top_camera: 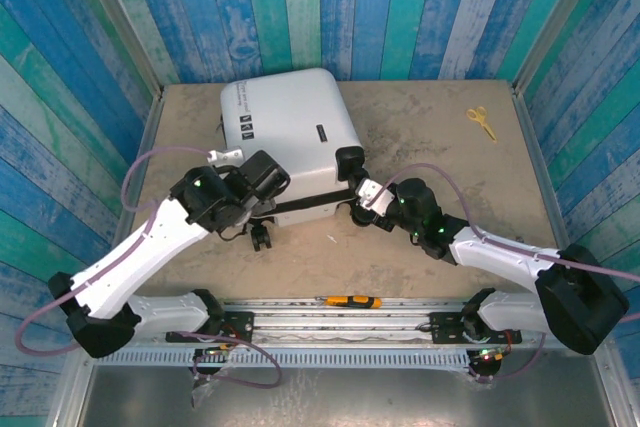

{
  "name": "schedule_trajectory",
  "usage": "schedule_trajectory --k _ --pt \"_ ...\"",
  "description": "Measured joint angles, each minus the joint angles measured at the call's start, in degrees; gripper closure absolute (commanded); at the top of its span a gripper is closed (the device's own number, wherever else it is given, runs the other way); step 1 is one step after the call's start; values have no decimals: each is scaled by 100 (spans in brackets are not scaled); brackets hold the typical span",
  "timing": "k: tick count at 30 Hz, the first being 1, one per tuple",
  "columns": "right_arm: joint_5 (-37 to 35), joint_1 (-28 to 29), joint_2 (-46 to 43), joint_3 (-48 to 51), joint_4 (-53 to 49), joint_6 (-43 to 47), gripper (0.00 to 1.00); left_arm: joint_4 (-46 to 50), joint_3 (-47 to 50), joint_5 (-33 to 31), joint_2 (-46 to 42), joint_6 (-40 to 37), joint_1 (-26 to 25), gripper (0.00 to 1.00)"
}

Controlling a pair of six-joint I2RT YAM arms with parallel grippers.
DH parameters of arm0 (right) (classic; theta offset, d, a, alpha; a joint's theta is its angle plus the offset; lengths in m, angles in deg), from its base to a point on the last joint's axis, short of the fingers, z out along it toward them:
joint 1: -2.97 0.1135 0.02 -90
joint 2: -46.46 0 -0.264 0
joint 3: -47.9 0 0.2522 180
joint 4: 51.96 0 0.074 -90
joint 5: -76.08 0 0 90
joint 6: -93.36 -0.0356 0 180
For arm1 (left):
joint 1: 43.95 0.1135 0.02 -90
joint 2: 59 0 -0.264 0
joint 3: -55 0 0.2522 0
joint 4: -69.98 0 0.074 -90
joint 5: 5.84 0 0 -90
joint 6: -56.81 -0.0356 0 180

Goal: Pack the luggage

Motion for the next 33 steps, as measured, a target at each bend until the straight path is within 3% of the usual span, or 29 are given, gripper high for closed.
schedule_trajectory --k 6,19,25,33 --pt "-2 0 0 -11 -24 -2 100 201 68 -138 -140 37 2 14" --pt "-2 0 -2 -11 -26 -31 100 -439 476 129 223 -470 560 17" --pt "-2 0 -4 -11 -28 -42 100 -837 702 439 334 -754 737 21" --pt "-7 0 -4 -11 -26 -44 100 -1309 1174 776 337 -1023 1047 34"
